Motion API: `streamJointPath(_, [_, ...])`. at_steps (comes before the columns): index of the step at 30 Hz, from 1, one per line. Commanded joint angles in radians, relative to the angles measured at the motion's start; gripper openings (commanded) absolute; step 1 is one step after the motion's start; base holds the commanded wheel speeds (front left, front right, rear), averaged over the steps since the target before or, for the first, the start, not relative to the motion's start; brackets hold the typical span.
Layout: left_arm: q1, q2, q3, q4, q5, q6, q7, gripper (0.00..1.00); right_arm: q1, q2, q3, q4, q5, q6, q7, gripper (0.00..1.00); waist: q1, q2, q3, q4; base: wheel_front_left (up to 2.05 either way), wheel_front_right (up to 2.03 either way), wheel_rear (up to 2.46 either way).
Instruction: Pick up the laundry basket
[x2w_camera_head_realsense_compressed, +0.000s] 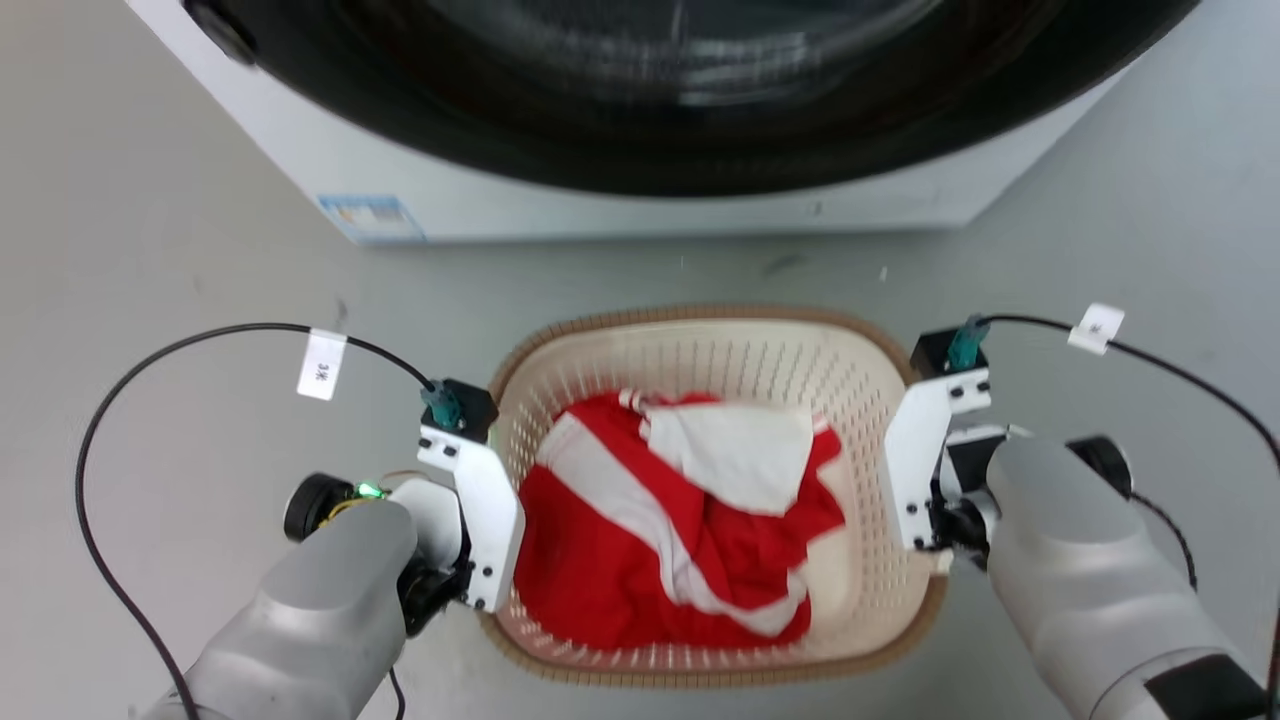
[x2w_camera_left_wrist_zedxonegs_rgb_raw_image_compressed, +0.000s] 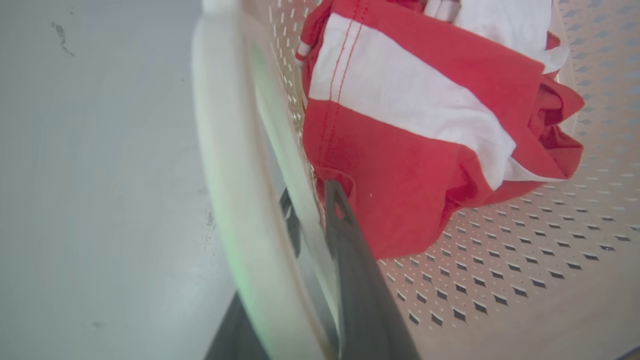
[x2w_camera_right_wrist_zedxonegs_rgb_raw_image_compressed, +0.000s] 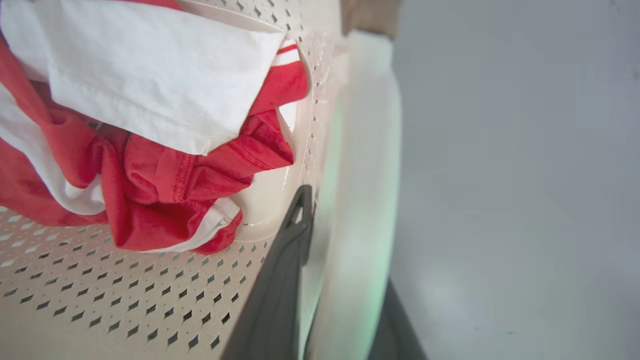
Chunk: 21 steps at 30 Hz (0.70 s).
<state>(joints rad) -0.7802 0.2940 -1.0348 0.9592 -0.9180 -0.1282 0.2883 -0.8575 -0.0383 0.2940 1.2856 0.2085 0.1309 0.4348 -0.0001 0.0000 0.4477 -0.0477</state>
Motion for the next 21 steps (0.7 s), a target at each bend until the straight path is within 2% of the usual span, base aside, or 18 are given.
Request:
streamJointPath(1, [0.019, 0.033, -0.022, -0.015, -0.018, -0.003, 0.027, 0.0, 0.034, -0.02, 0.034, -0.005, 0.022, 0.0, 0.051, 0.0, 0.0001, 0.0, -0.144, -0.001, 0.0, 0.0, 0.0])
streamJointPath(6, [0.066, 0.089, -0.073, -0.072, -0.122, -0.003, 0.136, 0.0, 0.097, -0.02, 0.139, -0.066, 0.125, 0.001, 0.209, 0.0, 0.0001, 0.0, -0.285, -0.014, 0.0, 0.0, 0.0])
streamJointPath(14, [0.101, 0.177, -0.134, -0.147, -0.228, -0.003, 0.259, 0.0, 0.128, -0.023, 0.216, -0.108, 0.225, 0.001, 0.355, 0.0, 0.0001, 0.0, -0.416, -0.024, 0.0, 0.0, 0.0])
streamJointPath(21, [0.091, 0.211, -0.153, -0.175, -0.303, -0.003, 0.335, 0.0, 0.135, -0.022, 0.257, -0.146, 0.306, 0.002, 0.44, 0.0, 0.0001, 0.0, -0.477, -0.022, 0.0, 0.0, 0.0])
